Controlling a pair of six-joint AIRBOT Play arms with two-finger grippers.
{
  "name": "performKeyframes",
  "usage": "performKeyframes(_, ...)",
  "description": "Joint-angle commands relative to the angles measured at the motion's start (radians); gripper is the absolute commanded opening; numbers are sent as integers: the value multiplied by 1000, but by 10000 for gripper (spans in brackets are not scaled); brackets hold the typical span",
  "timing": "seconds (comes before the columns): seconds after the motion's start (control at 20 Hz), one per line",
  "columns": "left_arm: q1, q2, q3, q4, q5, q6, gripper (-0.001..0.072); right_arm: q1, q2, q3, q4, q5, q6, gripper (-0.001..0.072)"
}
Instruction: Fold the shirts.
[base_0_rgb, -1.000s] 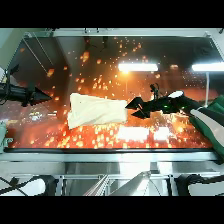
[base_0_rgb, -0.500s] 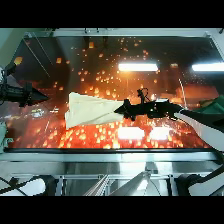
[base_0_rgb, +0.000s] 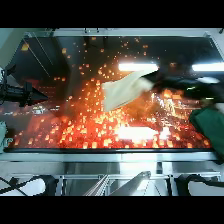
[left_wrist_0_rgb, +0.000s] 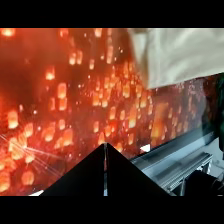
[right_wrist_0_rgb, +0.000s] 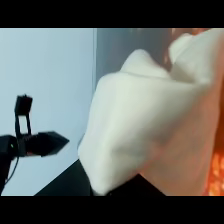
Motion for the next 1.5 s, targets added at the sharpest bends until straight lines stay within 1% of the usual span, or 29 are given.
performKeyframes(0.0,-1,1,0,0,-4,0,22,-410,280,6,-275,83,155,16)
performKeyframes(0.1,-1,1,-1,0,-11,0,22,-663,397,5,-507,115,224,16)
performKeyframes(0.15,-1,1,-1,0,-11,0,22,-770,429,0,-668,126,261,16)
performKeyframes(0.25,-1,1,0,0,-12,0,22,-914,450,-36,-991,120,320,16)
performKeyframes(0.3,-1,1,0,0,-13,0,22,-967,448,-68,-1116,116,343,16)
performKeyframes(0.35,-1,1,-1,0,-14,0,21,-1017,443,-115,-1196,98,341,16)
performKeyframes(0.4,-1,1,-1,0,-18,0,22,-1056,437,-169,-1236,56,344,17)
performKeyframes(0.55,-3,1,-1,0,-27,0,22,-1117,417,-285,-1272,-76,345,17)
performKeyframes(0.65,-3,1,0,-1,-28,0,22,-1119,408,-292,-1272,-101,344,18)
performKeyframes(0.7,-3,1,0,0,-28,0,22,-1119,410,-291,-1271,-101,345,34)
performKeyframes(0.75,-3,1,0,-1,-28,0,22,-1119,414,-289,-1260,-92,345,306)
performKeyframes(0.8,-3,1,0,-3,-28,-1,23,-1119,420,-286,-1252,-71,349,664)
performKeyframes(0.85,-3,1,0,-3,-30,-1,23,-1119,435,-284,-1245,-35,361,707)
performKeyframes(1.05,-3,1,0,-2,-29,-1,23,-1116,564,-268,-1241,111,501,707)
performKeyframes(1.1,-3,1,0,-2,-29,-2,23,-1095,598,-272,-1240,122,558,706)
performKeyframes(1.15,-3,1,0,-2,-29,-8,23,-1052,630,-278,-1229,126,593,706)
performKeyframes(1.25,-3,1,0,-3,-27,-40,23,-954,668,-278,-1183,125,599,706)
performKeyframes(1.45,-3,1,0,-1,-28,-40,23,-801,687,-278,-1072,101,598,707)
